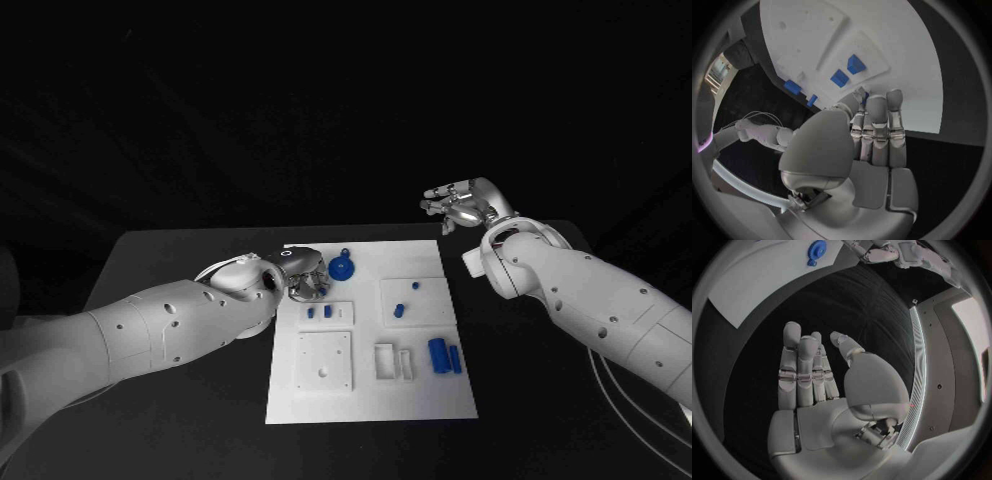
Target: Assemble the parts on the task board
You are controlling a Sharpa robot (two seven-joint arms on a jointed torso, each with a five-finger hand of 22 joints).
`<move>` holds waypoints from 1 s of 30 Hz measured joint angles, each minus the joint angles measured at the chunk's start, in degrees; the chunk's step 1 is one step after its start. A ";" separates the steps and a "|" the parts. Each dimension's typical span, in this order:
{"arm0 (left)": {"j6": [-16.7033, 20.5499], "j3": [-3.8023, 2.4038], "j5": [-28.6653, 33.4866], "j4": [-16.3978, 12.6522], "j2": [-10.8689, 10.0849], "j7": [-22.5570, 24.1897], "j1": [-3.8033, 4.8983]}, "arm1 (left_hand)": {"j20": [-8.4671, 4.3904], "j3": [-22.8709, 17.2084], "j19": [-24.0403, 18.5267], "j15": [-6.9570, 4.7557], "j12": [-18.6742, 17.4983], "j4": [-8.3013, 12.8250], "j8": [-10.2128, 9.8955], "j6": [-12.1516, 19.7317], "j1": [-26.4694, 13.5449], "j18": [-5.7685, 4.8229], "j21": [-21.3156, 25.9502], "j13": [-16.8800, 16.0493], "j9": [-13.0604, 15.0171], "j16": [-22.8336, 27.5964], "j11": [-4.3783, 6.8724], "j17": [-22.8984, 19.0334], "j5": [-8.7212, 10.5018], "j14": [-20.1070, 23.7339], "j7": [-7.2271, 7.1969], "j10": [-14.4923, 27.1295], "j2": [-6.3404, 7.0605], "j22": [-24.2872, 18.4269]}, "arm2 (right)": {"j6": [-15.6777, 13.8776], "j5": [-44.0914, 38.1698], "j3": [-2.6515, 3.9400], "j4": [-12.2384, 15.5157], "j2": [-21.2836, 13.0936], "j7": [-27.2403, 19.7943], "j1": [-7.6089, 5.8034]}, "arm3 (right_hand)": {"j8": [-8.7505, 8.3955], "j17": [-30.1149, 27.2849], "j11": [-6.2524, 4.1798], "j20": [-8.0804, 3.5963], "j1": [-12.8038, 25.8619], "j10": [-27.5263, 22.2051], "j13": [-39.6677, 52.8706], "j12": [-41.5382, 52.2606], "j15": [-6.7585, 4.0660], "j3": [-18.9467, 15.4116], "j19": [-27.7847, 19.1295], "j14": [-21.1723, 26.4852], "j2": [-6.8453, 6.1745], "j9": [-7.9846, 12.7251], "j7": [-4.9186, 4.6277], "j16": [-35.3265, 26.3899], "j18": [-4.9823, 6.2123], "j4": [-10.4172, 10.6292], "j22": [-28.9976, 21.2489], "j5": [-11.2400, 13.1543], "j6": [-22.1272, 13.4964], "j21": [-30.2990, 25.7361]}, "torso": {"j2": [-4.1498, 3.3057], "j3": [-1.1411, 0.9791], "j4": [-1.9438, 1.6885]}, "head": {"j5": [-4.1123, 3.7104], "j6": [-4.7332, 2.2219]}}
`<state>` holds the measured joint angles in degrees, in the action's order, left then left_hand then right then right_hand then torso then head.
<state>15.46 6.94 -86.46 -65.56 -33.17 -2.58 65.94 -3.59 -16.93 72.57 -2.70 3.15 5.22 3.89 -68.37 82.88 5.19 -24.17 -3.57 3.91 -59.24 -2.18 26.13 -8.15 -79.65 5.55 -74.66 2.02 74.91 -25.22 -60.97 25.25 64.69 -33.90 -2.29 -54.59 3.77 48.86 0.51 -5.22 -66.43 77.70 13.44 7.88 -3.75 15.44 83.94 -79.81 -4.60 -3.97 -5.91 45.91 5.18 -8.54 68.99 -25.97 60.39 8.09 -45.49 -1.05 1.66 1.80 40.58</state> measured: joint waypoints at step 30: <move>1.46 0.25 -0.04 -0.01 -0.13 0.55 -0.39 | 0.93 -3.85 -0.91 1.62 0.28 -0.10 -0.23 6.83 -1.54 1.09 0.23 0.09 -0.19 -0.23 -2.75 -0.44 -0.01 2.24 0.16 8.43 4.86 0.01 | 0.01 0.00 0.00 -0.15 -0.05 0.01 0.13 | 0.00 0.00 0.00 0.00 0.00 0.00 -0.13 0.00 0.00 0.00 0.00 0.00 0.00 0.00 0.01 0.00 -0.01 0.00 -0.14 0.00 0.00 0.00 | 0.01 0.00 0.00 | 0.03 0.15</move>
<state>16.92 7.19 -86.50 -65.57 -33.29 -2.03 65.55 -2.66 -20.79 71.66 -1.08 3.43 5.12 3.66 -61.54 81.34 6.28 -23.94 -3.48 3.71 -59.46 -4.92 25.69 -8.16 -77.41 5.71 -66.23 6.87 74.92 -25.22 -60.97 25.25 64.54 -33.95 -2.28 -54.46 3.77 48.86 0.51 -5.22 -66.43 77.70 13.30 7.88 -3.75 15.44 83.94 -79.81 -4.60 -3.97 -5.90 45.91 5.17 -8.54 68.84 -25.97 60.40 8.08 -45.48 -1.05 1.66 1.82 40.73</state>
